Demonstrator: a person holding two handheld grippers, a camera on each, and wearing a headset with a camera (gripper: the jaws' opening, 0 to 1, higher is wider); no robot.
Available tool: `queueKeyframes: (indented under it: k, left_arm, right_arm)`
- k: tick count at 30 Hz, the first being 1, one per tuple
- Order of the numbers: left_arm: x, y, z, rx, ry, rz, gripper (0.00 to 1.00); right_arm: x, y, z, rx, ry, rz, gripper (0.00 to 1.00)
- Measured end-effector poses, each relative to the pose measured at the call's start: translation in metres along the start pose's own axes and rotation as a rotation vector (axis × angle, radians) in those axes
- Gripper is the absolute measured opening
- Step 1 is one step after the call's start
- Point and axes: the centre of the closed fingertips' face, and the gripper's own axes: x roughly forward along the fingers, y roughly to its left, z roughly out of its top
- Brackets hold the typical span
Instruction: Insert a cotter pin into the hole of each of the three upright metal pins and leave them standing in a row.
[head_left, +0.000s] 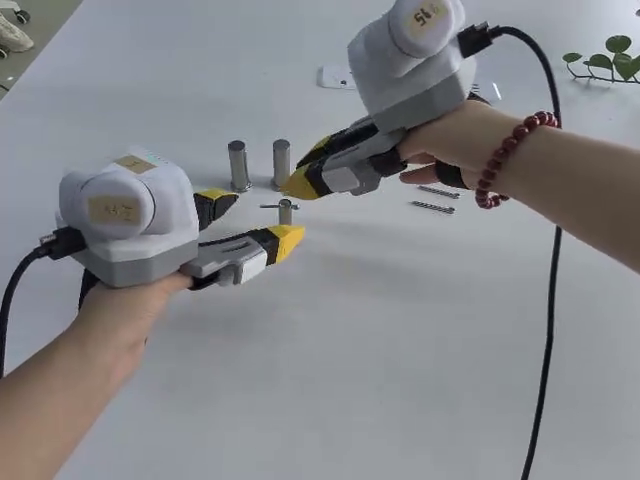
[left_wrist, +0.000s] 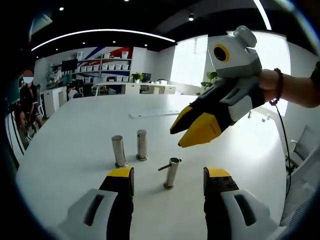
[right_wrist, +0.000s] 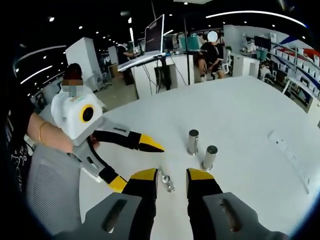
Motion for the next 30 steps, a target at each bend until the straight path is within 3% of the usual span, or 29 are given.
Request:
queueKeyframes:
  k: [11, 18, 30]
  left_arm:
    - [-0.010, -0.004, 0.018, 0.003, -0.039, -0.011, 0.71]
    - [-0.016, -0.008, 0.020, 0.060, -0.041, -0.018, 0.79]
    - [-0.022, -0.011, 0.021, 0.049, -0.050, -0.021, 0.90]
  right_arm:
    - [0.012, -0.034, 0.007, 0.028, -0.119, -0.125, 0.23]
    - [0.032, -0.057, 0.011, 0.034, -0.156, -0.150, 0.22]
    - [0.057, -0.069, 0.010, 0.082, -0.169, -0.178, 0.21]
